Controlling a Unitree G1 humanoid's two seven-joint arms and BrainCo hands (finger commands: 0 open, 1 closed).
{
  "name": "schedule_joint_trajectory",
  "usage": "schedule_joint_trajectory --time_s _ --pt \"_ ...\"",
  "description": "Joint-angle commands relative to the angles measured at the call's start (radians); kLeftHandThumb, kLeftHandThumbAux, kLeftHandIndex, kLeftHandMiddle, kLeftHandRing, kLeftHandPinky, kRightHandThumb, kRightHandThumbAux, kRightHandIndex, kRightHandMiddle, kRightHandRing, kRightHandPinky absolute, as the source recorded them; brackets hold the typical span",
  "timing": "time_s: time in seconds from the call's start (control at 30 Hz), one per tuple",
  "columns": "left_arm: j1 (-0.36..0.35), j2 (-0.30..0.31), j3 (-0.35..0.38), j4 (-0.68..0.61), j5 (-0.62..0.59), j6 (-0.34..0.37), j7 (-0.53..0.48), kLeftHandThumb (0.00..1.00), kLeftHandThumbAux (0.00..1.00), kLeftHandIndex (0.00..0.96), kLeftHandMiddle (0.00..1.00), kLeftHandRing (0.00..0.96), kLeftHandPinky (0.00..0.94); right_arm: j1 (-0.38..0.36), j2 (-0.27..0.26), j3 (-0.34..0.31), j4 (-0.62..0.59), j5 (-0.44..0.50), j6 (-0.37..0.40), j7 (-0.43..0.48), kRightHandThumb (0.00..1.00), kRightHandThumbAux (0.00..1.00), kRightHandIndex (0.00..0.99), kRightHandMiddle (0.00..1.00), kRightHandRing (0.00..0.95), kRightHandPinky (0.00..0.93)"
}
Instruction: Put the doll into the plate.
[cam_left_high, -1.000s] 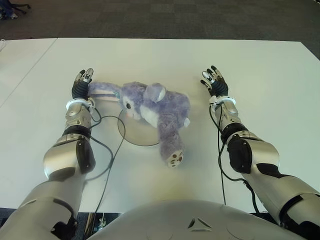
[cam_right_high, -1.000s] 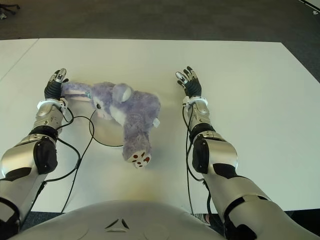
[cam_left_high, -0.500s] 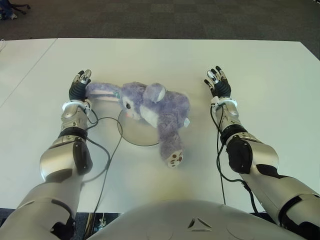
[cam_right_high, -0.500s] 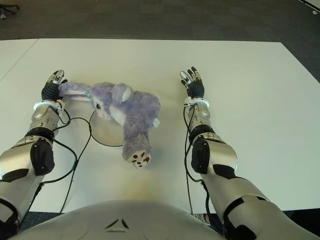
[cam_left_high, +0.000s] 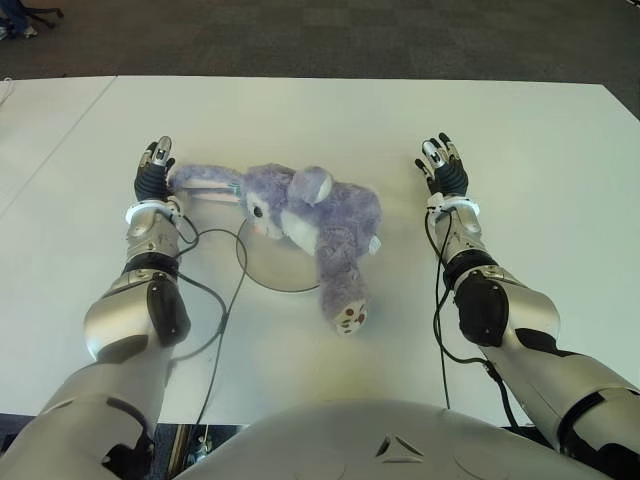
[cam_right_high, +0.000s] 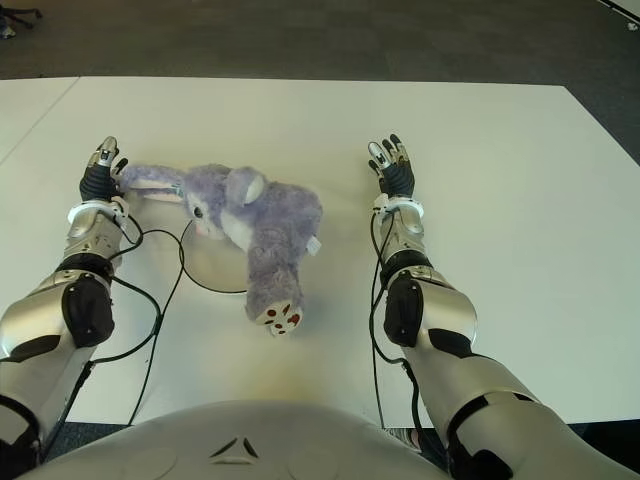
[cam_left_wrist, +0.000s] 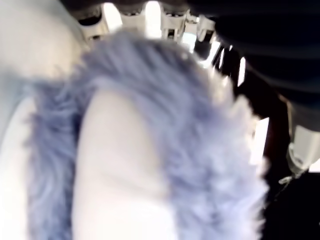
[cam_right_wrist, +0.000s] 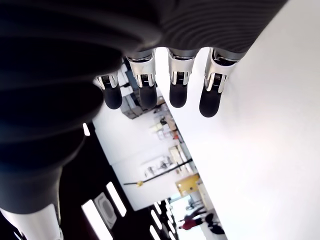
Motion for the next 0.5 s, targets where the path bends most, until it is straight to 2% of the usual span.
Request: schedule_joint_trajectory --time_s 0.03,0.1,0.17,0.27,0.33,0.4,0.5 --pt "0.04 -0.162 -0.027 0.051 0.027 0.024 0.093 0.0 0.519 0.004 0.043 0.004 0.0 0.124 0.026 0.023 0.048 -0.043 0.008 -0.03 0.0 0.723 0.066 0.071 0.056 0.056" --pt "0.043 -0.199 -0.02 0.05 0.021 0.007 0.113 0.0 0.52 0.006 0.044 0.006 0.0 0.141 0.031 0.027 0.049 -0.051 -0.005 -0.032 0.0 0.72 0.063 0.07 0.055 0.057" --pt "0.071 -0.267 -0.001 0.049 -0.001 -0.038 0.126 0.0 0.519 0.01 0.045 0.01 0.0 0.162 0.037 0.029 0.049 -0.056 -0.021 -0.036 0.0 0.713 0.059 0.068 0.056 0.065" --pt "0.143 -0.39 0.004 0.041 -0.012 -0.167 0.124 0.0 0.515 0.017 0.046 0.014 0.0 0.204 0.044 0.031 0.048 -0.062 -0.055 -0.043 0.0 0.704 0.062 0.072 0.062 0.079" --pt "0.197 -0.444 -0.012 0.036 0.006 -0.257 0.107 0.0 0.51 0.024 0.046 0.016 0.004 0.235 0.048 0.032 0.044 -0.065 -0.087 -0.045 0.0 0.696 0.067 0.076 0.066 0.084" --pt "0.249 -0.479 -0.033 0.033 0.032 -0.336 0.093 0.0 0.494 0.032 0.042 0.016 0.008 0.264 0.049 0.036 0.039 -0.069 -0.12 -0.044 0.0 0.682 0.069 0.076 0.069 0.083" --pt "0.319 -0.499 -0.072 0.033 0.078 -0.418 0.091 0.0 0.481 0.038 0.04 0.018 0.008 0.312 0.051 0.037 0.03 -0.07 -0.18 -0.031 0.0 0.671 0.068 0.074 0.068 0.076"
